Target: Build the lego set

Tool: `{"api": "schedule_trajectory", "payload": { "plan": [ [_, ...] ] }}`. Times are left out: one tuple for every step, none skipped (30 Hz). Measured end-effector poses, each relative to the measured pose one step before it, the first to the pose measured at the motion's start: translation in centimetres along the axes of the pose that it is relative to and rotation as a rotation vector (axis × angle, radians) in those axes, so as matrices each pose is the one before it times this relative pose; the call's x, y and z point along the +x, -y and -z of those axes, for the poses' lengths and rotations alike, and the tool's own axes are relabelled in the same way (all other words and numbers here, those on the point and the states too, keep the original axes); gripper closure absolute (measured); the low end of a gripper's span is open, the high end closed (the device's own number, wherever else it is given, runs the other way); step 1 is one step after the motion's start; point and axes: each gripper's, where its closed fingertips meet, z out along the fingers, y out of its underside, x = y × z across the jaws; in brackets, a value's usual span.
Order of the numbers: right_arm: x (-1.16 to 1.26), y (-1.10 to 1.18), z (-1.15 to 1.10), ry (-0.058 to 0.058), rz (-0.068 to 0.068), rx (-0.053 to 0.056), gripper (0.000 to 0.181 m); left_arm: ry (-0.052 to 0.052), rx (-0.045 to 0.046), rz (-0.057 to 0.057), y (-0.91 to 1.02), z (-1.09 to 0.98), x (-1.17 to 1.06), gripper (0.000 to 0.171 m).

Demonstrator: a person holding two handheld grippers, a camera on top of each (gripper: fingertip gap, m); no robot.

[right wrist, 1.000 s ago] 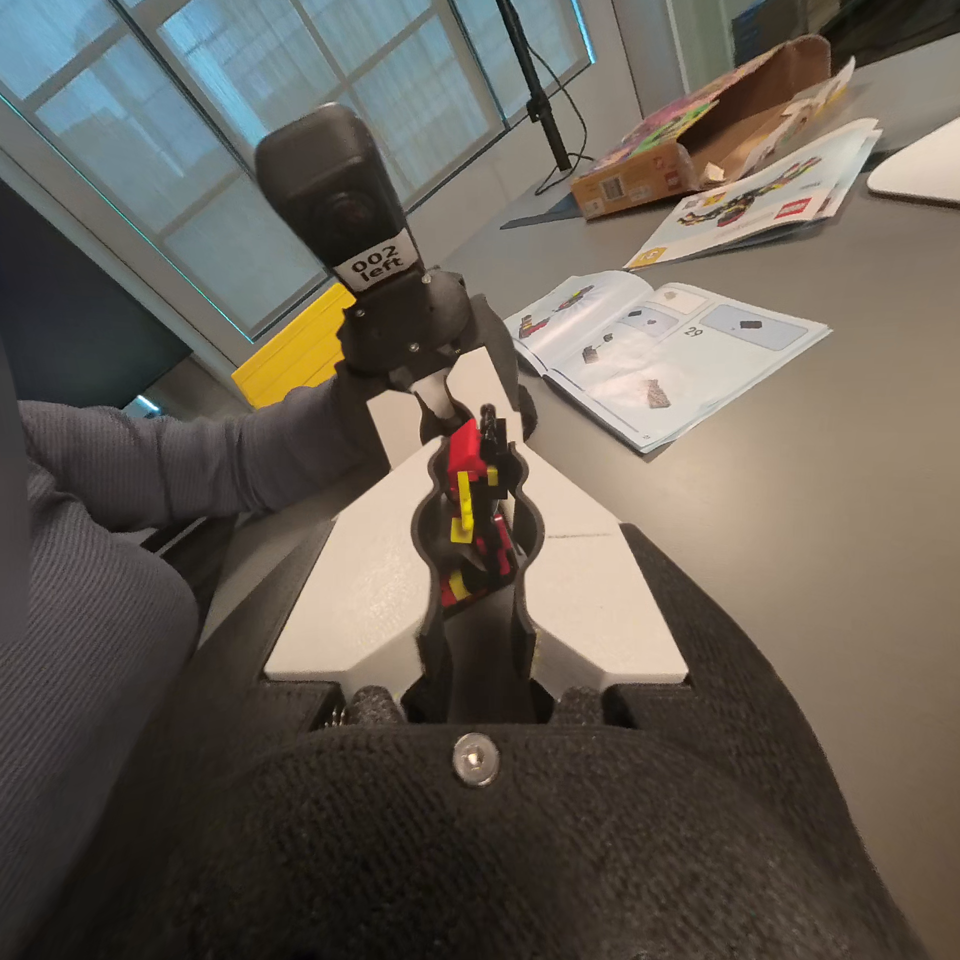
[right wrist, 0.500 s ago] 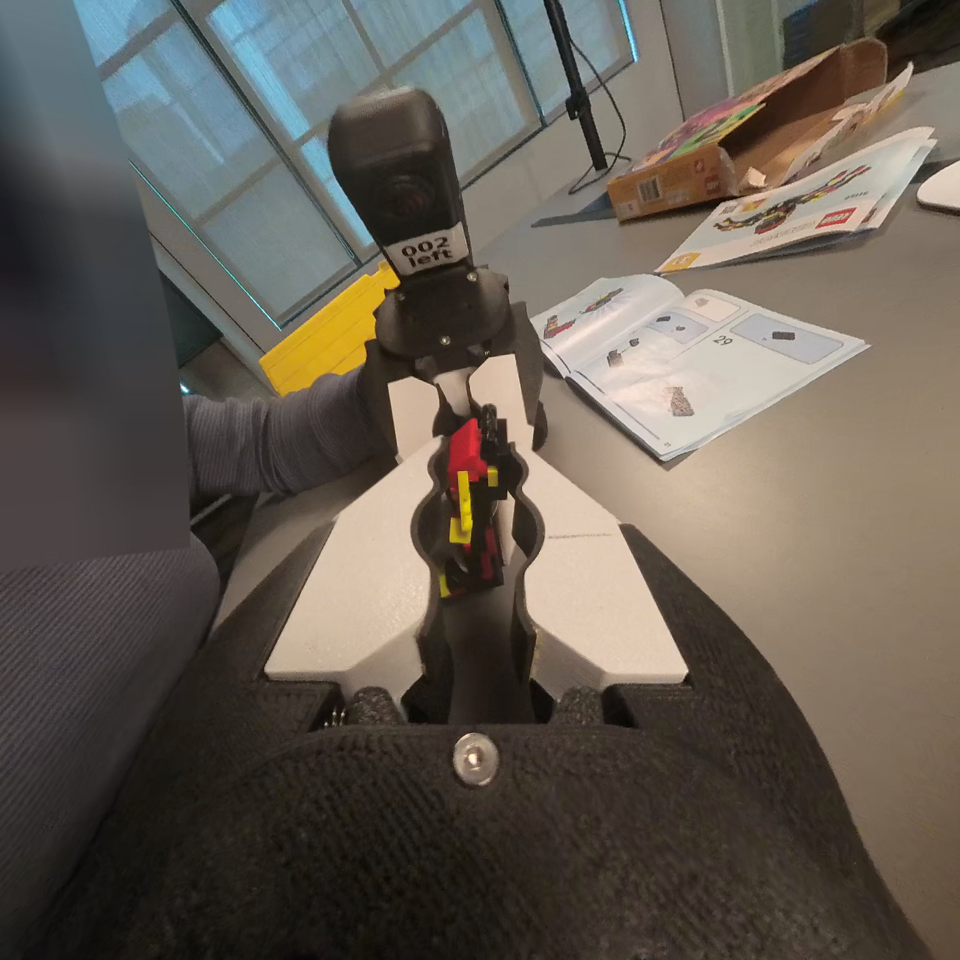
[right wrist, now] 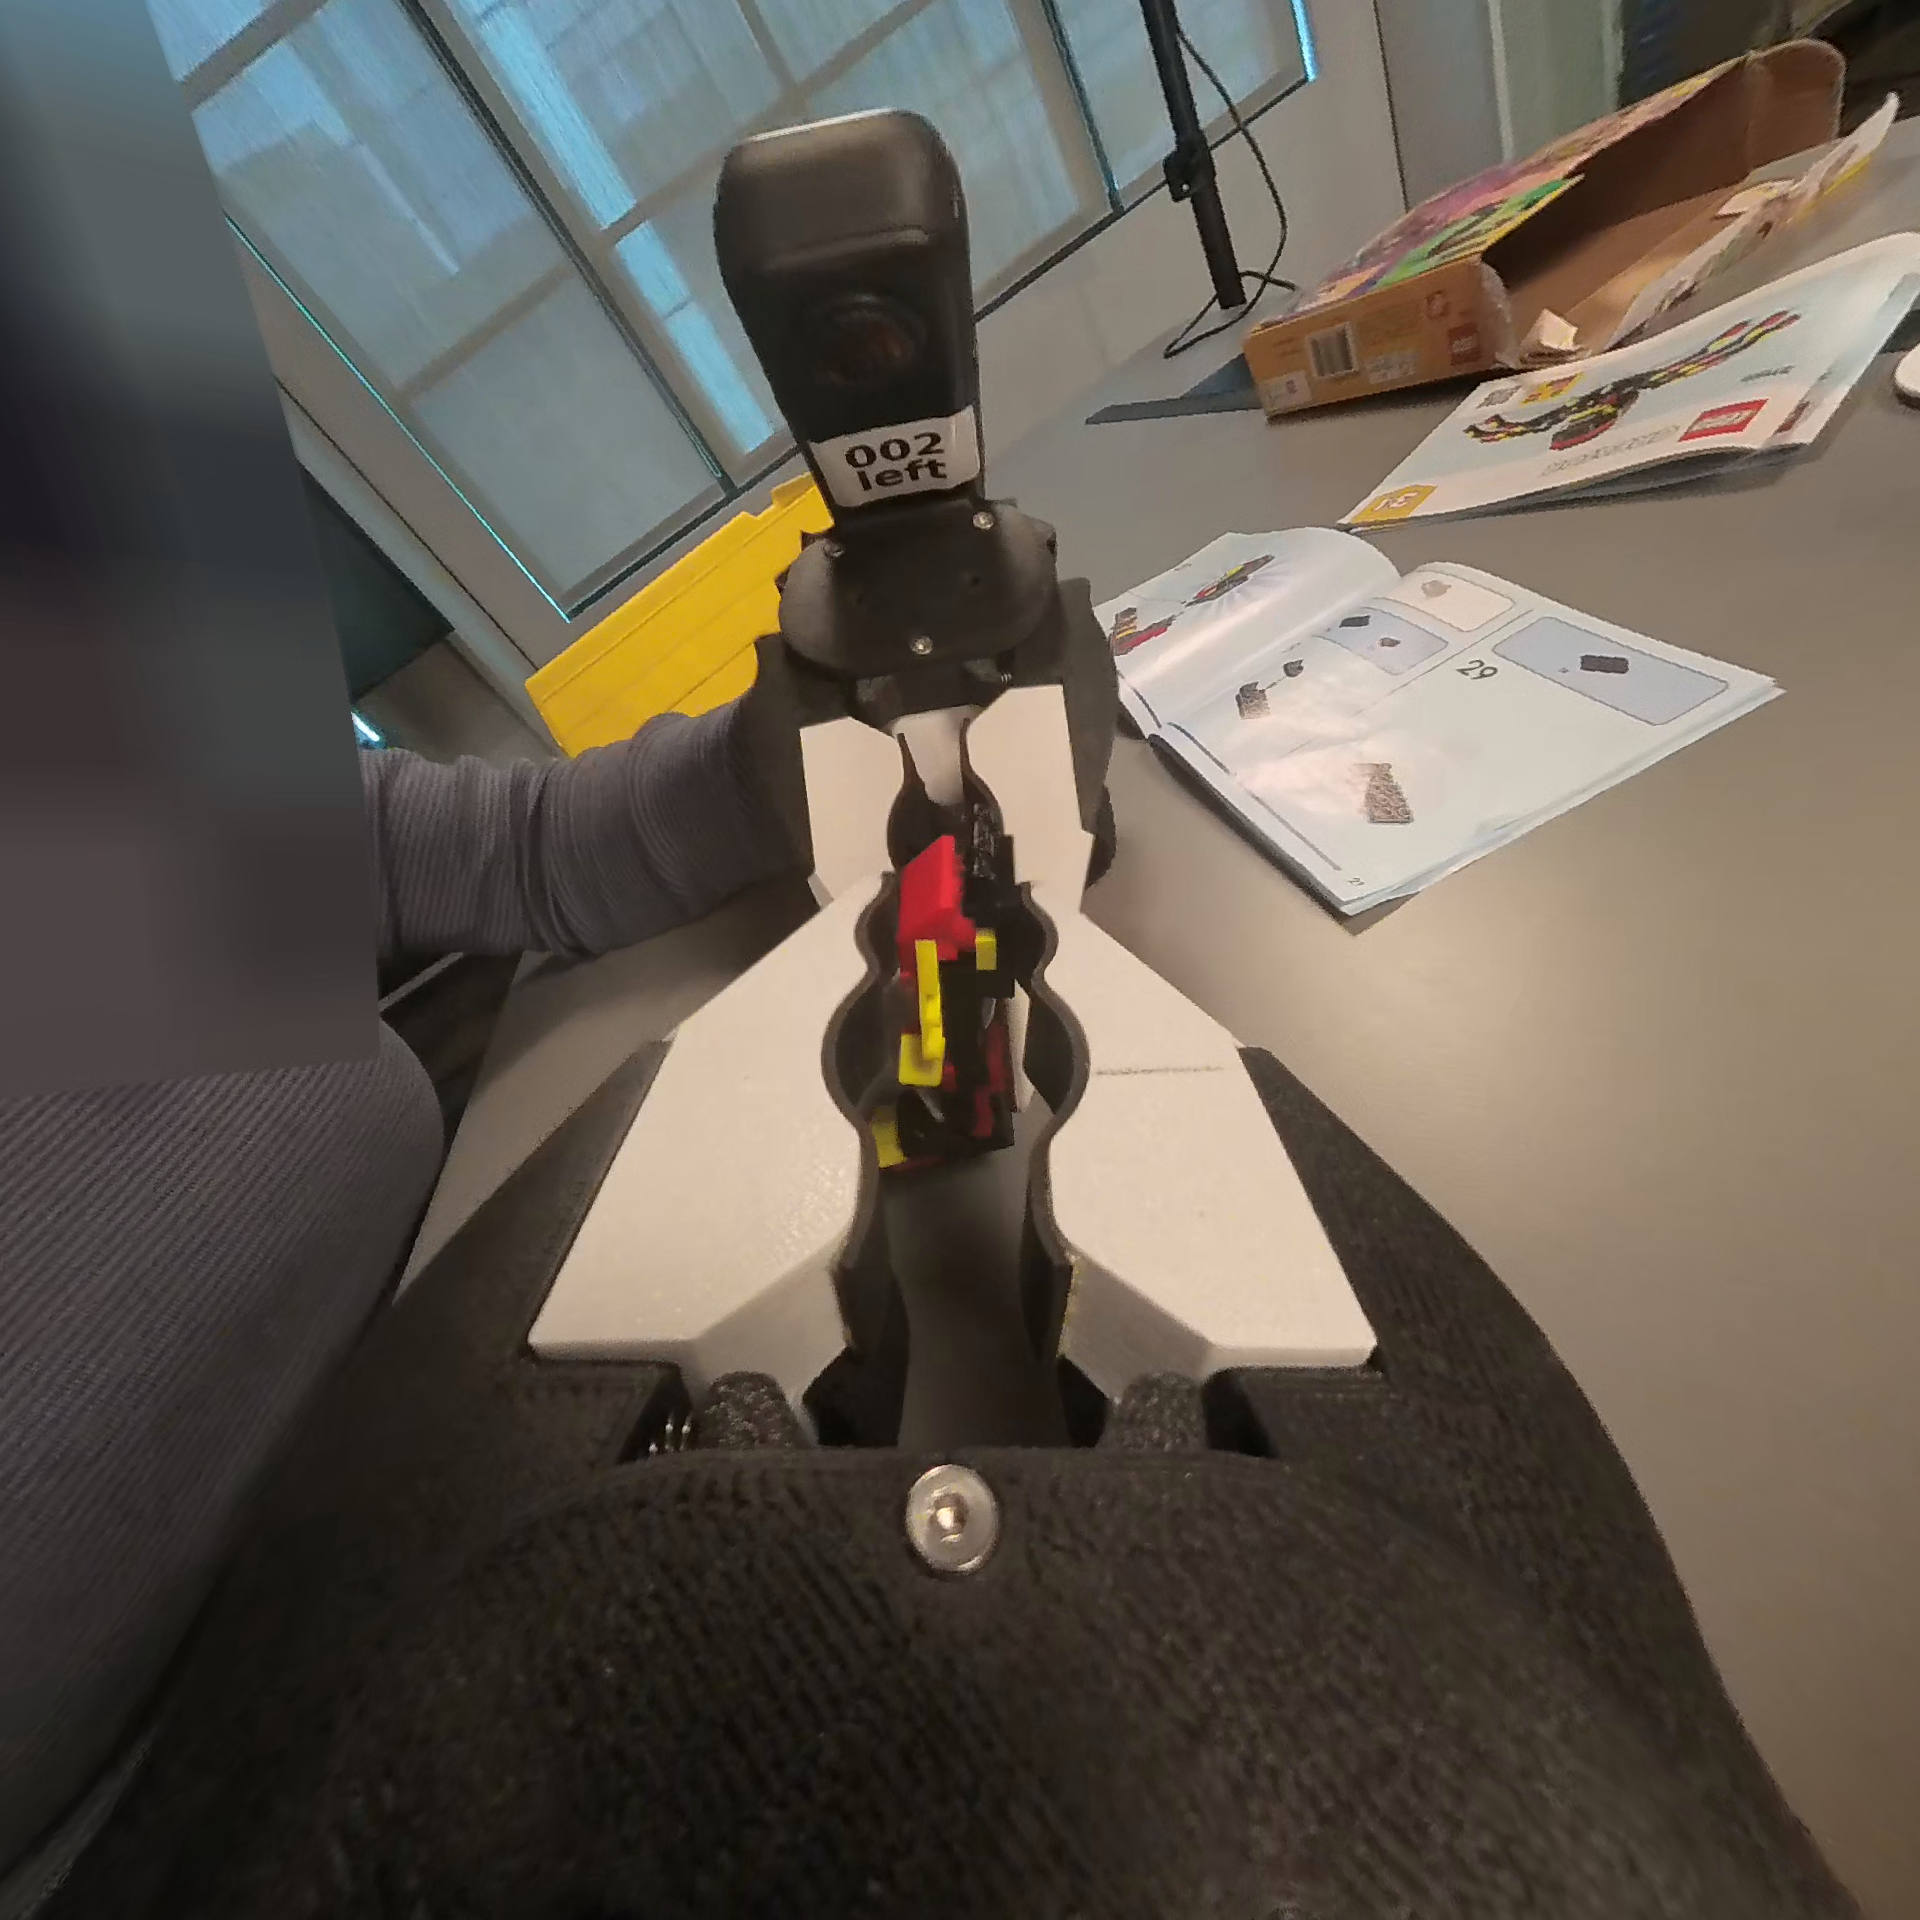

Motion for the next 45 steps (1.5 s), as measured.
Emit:
{"api": "schedule_trajectory", "payload": {
  "plan": [
    [-0.091, -0.111, -0.056, 0.0016, 0.0083, -0.0069, 0.162, 0.0053, -0.00644, -0.006, -0.088, -0.061, -0.006, 0.16],
    [-0.063, -0.076, -0.067, 0.0009, 0.0073, -0.0055, 0.162, 0.0035, -0.00573, -0.0091, -0.072, -0.065, 0.044, 0.16],
    [0.017, -0.006, -0.053, -0.0055, 0.0087, -0.0002, 0.162, 0.0064, -0.00188, -0.0065, -0.029, -0.022, -0.017, 0.16],
    [0.049, 0.085, -0.023, -0.009, 0.0146, 0.0056, 0.162, 0.0062, 0.00421, 0.0009, 0.051, 0.041, -0.073, 0.16],
    [0.014, 0.179, 0.026, -0.0094, 0.0215, 0.0104, 0.162, -0.0022, 0.01162, 0.0048, 0.141, 0.112, -0.018, 0.16],
    [0.017, 0.19, 0.05, -0.0126, 0.0285, 0.0107, 0.162, -0.0031, 0.01684, 0.0088, 0.195, 0.167, -0.053, 0.16],
    [0.026, 0.124, 0.068, -0.0139, 0.0315, 0.0052, 0.162, -0.0034, 0.01269, 0.0116, 0.147, 0.135, -0.071, 0.16],
    [-0.018, 0.041, 0.066, -0.01, 0.0265, 0.0009, 0.161, -0.004, 0.00639, 0.0082, 0.077, 0.07, -0.031, 0.16],
    [-0.042, -0.007, 0.04, -0.0048, 0.0134, -0.0017, 0.161, -0.0031, 0.00177, 0.0026, 0.019, 0.02, 0.006, 0.16],
    [-0.002, -0.035, 0.043, 0.0012, -0.0043, -0.0019, 0.162, -0.0013, -0.00222, -0.0001, -0.025, -0.013, 0.013, 0.16],
    [0.033, -0.017, 0.063, 0.0078, -0.0259, 0.002, 0.162, -0.0035, 0.0001, 0.0, -0.007, -0.005, 0.046, 0.16],
    [0.112, 0.045, 0.097, 0.0121, -0.046, 0.0079, 0.162, -0.0064, 0.00409, 0.0027, 0.058, 0.041, 0.049, 0.16],
    [0.159, 0.076, 0.112, 0.0129, -0.0526, 0.0101, 0.162, -0.0061, 0.00815, 0.007, 0.1, 0.082, 0.003, 0.16],
    [0.137, 0.114, 0.109, 0.0096, -0.0368, 0.0074, 0.162, -0.0087, 0.01161, 0.01, 0.139, 0.113, 0.0, 0.16],
    [0.103, 0.101, 0.059, 0.003, -0.0193, 0.0051, 0.162, -0.0093, 0.01266, 0.0127, 0.157, 0.126, -0.013, 0.16],
    [0.064, 0.045, 0.01, 0.0013, -0.0137, 0.0024, 0.162, -0.0087, 0.00636, 0.0143, 0.069, 0.09, -0.015, 0.16],
    [0.045, 0.026, -0.006, 0.0029, -0.0128, 0.0016, 0.162, -0.008, 0.00009, 0.0093, -0.006, 0.015, 0.013, 0.16],
    [0.004, 0.041, -0.01, 0.0047, -0.0125, 0.0025, 0.162, -0.0041, -0.0007, 0.002, -0.003, -0.013, 0.029, 0.16],
    [-0.012, 0.032, 0.009, 0.0056, -0.0089, 0.0023, 0.162, -0.0033, -0.00021, -0.0002, -0.005, -0.007, 0.034, 0.16],
    [-0.013, 0.035, 0.012, 0.0039, -0.0051, 0.0014, 0.162, -0.0019, 0.00164, 0.0004, 0.029, 0.017, 0.016, 0.16],
    [-0.034, 0.01, 0.023, 0.0041, -0.0036, -0.0007, 0.162, -0.0031, 0.00113, 0.0017, 0.011, 0.016, 0.02, 0.16],
    [-0.048, -0.035, 0.009, 0.0051, -0.0025, -0.0036, 0.162, -0.0048, -0.00198, 0.0024, -0.04, -0.014, 0.062, 0.16],
    [-0.055, -0.056, -0.009, 0.0032, -0.0002, -0.0046, 0.162, -0.0034, -0.00331, 0.0015, -0.043, -0.022, 0.046, 0.16],
    [-0.035, -0.067, -0.006, 0.001, 0.0022, -0.0048, 0.162, -0.0011, -0.00466, -0.0005, -0.065, -0.041, 0.03, 0.16],
    [-0.034, -0.091, -0.015, -0.0001, 0.0037, -0.0063, 0.162, -0.0003, -0.00661, -0.0015, -0.083, -0.055, 0.021, 0.16],
    [-0.025, -0.096, -0.022, -0.0009, 0.0043, -0.0073, 0.162, -0.0003, -0.00674, -0.0017, -0.078, -0.067, 0.019, 0.16],
    [-0.015, -0.096, -0.003, -0.0009, 0.0039, -0.0071, 0.162, -0.0002, -0.00616, -0.0009, -0.084, -0.054, 0.013, 0.16],
    [-0.037, -0.091, 0.008, 0.0007, 0.0039, -0.0067, 0.162, -0.0006, -0.00443, -0.0006, -0.046, -0.042, 0.019, 0.16],
    [-0.044, -0.092, 0.038, 0.0008, 0.0054, -0.0077, 0.162, -0.0036, -0.0042, 0.0001, -0.066, -0.032, 0.053, 0.16],
    [-0.04, -0.1, 0.095, -0.0002, 0.0074, -0.0085, 0.162, 0.001, -0.00297, -0.0003, -0.032, -0.032, -0.006, 0.16],
    [-0.05, -0.052, 0.121, 0.0011, 0.0074, -0.0043, 0.162, -0.0008, -0.00198, -0.0015, -0.022, -0.01, 0.035, 0.16],
    [-0.078, 0.031, 0.136, 0.0036, 0.0037, 0.0014, 0.162, -0.001, -0.00222, -0.0008, -0.035, -0.021, 0.027, 0.16],
    [-0.107, 0.062, 0.113, 0.0068, 0.0004, 0.0034, 0.163, 0.0036, -0.00329, -0.0003, -0.043, -0.026, -0.035, 0.16],
    [-0.095, 0.036, 0.067, 0.0056, 0.0018, 0.0019, 0.163, 0.0024, -0.00444, -0.0012, -0.05, -0.038, -0.02, 0.16],
    [-0.054, -0.038, 0.024, 0.0015, 0.0051, -0.0021, 0.162, 0.0026, -0.00409, -0.0024, -0.042, -0.04, -0.015, 0.16],
    [-0.026, -0.104, -0.025, -0.0005, 0.0058, -0.0063, 0.162, 0.0028, -0.0033, -0.0032, -0.04, -0.029, 0.003, 0.16],
    [-0.028, -0.107, -0.019, 0.0, 0.0047, -0.0062, 0.162, 0.0032, -0.00198, -0.0045, -0.021, -0.022, -0.006, 0.16],
    [-0.059, -0.048, -0.023, 0.003, 0.0038, -0.0018, 0.162, 0.0049, -0.00006, -0.0056, 0.006, -0.006, 0.003, 0.16],
    [-0.094, 0.013, 0.018, 0.0064, 0.0035, 0.0024, 0.163, 0.0079, 0.00232, -0.0091, 0.029, 0.016, -0.009, 0.16],
    [-0.14, 0.068, 0.046, 0.0101, 0.0041, 0.0066, 0.163, 0.0099, 0.00449, -0.015, 0.051, 0.029, 0.011, 0.16],
    [-0.208, 0.13, 0.082, 0.0137, 0.0058, 0.0108, 0.162, 0.0152, 0.00606, -0.0194, 0.083, 0.034, -0.013, 0.16],
    [-0.227, 0.137, 0.098, 0.0144, 0.0056, 0.0114, 0.163, 0.0138, 0.00428, -0.0221, 0.061, 0.02, 0.031, 0.16],
    [-0.154, 0.113, 0.099, 0.0109, 0.0029, 0.0102, 0.162, 0.0078, 0.00275, -0.0243, 0.041, -0.002, 0.103, 0.16],
    [-0.069, 0.116, 0.087, 0.0057, 0.0003, 0.0089, 0.162, 0.0083, 0.00273, -0.0229, 0.061, -0.014, 0.067, 0.16],
    [-0.014, 0.115, 0.069, 0.002, 0.0001, 0.0085, 0.162, 0.0098, 0.00087, -0.015, 0.052, -0.02, -0.029, 0.16]
  ]
}}
